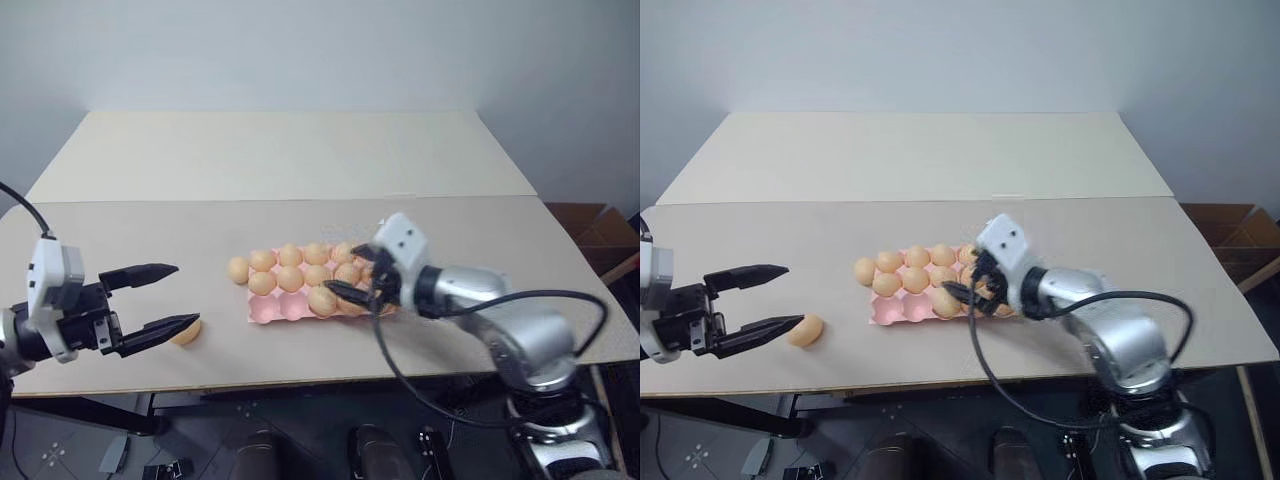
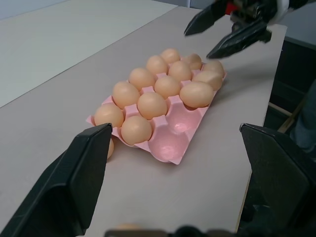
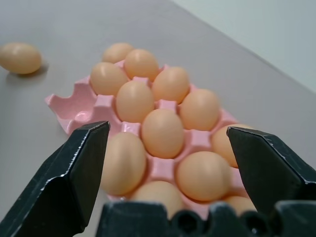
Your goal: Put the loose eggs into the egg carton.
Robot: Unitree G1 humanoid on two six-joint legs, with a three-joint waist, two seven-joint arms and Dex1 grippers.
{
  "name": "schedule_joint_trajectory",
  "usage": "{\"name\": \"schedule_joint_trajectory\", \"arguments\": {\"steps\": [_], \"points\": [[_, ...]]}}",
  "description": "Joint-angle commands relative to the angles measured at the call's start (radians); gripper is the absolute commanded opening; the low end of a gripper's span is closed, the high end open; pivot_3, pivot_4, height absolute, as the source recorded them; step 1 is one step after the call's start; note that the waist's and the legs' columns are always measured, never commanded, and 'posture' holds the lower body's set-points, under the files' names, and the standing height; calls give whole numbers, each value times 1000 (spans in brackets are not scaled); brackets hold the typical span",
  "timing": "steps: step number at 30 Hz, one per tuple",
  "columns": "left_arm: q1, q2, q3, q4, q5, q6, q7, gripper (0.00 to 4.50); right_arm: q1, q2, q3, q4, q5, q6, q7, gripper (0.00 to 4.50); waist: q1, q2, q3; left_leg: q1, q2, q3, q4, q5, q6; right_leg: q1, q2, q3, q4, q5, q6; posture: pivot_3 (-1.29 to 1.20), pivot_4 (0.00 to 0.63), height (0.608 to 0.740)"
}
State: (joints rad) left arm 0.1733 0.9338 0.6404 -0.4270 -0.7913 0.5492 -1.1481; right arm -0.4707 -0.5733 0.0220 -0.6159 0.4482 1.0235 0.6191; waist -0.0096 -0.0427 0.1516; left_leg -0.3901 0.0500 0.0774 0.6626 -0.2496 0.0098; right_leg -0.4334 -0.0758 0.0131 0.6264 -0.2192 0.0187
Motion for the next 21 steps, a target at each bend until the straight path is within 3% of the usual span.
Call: {"name": "schedule_joint_trajectory", "arguments": {"steps": [1,5,9,21], "points": [[22,6,56,-10,-12,1,-7,4500,58,-90,-129,-14,42,-99,101,4465,-1,0,0,0,0,0,0,0,0,1,0,0,0,0,0,0,150,740],[55,1,86,-7,-23,18,2,4500,245,-227,-297,85,53,-340,334,4465,-1,0,0,1,0,0,0,0,1,1,0,0,-1,-1,1,0,150,740],[74,-4,116,-15,-30,31,7,4500,366,-282,-358,194,46,-512,469,4465,-6,0,0,5,0,0,0,0,1,5,1,0,-1,-1,2,0,150,740],[110,-35,139,-56,-45,28,43,4500,334,-297,-324,278,52,-593,480,4465,-2,0,0,10,1,1,0,0,0,9,0,2,0,-6,-1,0,150,740]]}}
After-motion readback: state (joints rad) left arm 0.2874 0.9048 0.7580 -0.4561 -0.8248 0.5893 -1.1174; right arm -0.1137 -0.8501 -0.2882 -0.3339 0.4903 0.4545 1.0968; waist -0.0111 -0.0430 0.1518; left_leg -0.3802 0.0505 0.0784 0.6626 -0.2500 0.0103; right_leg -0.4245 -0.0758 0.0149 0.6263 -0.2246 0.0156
